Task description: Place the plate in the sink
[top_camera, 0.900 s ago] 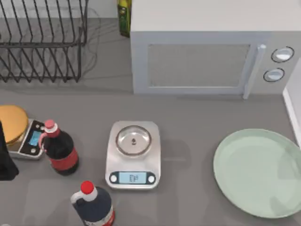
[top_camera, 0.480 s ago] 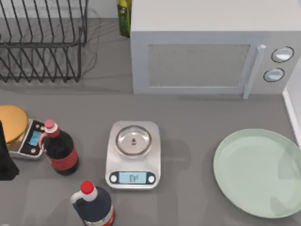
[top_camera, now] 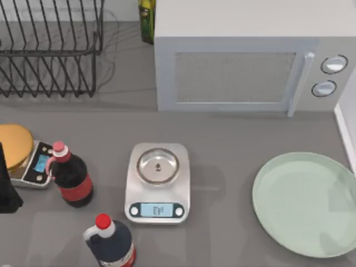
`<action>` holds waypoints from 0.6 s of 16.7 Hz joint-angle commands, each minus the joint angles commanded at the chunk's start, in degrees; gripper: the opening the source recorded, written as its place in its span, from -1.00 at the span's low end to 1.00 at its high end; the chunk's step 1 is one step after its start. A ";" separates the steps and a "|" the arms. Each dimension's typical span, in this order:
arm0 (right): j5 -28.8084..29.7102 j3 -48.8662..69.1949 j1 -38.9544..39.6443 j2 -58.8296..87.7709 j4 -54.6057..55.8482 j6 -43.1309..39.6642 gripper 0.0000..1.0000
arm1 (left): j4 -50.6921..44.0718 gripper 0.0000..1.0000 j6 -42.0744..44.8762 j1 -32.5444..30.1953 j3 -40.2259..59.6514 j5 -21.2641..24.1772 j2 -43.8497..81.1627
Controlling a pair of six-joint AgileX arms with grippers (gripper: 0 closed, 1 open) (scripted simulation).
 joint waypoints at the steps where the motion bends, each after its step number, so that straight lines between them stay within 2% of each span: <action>1: 0.00 0.00 0.00 0.00 0.00 0.00 1.00 | 0.00 1.00 0.00 0.00 0.00 0.00 0.00; 10: 0.00 0.57 0.27 0.60 -0.46 0.28 1.00 | 0.00 1.00 0.00 0.00 0.00 0.00 0.00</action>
